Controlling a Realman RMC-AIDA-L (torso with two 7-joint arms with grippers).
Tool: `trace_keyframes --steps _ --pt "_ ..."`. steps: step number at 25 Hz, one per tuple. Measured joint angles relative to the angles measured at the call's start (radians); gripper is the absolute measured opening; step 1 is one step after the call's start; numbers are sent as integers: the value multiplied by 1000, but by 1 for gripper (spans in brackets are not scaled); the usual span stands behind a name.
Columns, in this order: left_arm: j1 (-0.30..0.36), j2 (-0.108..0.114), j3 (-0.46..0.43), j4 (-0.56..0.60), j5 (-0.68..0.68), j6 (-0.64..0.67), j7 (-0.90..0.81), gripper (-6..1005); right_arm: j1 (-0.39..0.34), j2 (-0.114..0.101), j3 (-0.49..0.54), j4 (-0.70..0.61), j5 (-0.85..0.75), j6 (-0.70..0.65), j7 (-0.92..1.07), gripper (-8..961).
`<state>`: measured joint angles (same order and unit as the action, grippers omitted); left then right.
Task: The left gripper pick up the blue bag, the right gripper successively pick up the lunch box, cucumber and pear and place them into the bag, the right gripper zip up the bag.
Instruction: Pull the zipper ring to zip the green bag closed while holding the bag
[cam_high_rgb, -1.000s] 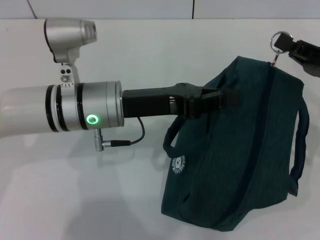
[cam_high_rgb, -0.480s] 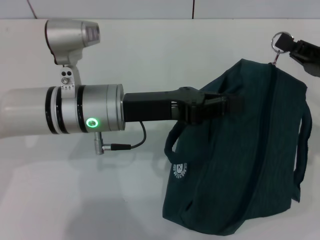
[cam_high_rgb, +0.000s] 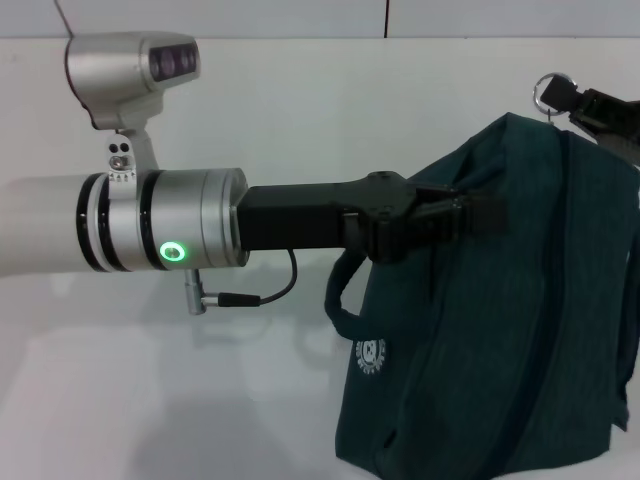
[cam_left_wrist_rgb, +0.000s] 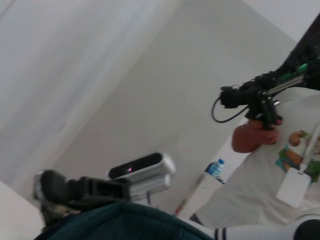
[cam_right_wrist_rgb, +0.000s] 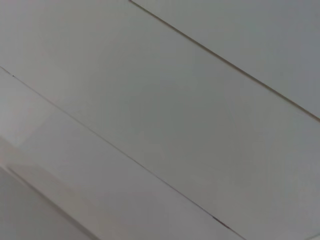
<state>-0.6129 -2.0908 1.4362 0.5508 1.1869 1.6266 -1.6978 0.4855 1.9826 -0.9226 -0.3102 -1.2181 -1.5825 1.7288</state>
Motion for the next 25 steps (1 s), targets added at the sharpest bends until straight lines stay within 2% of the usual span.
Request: trace_keyframes --steps 7,16,25 --pt "8 0 0 0 -34 69 38 89 4 5 -7 20 -2 13 0 4" --pt "21 0 -7 2 -64 77 75 101 0 16 -10 25 -8 23 -6 5" --pt "16 0 -20 -7 -79 -14 75 113 -2 20 0 25 5 -14 -37 70"
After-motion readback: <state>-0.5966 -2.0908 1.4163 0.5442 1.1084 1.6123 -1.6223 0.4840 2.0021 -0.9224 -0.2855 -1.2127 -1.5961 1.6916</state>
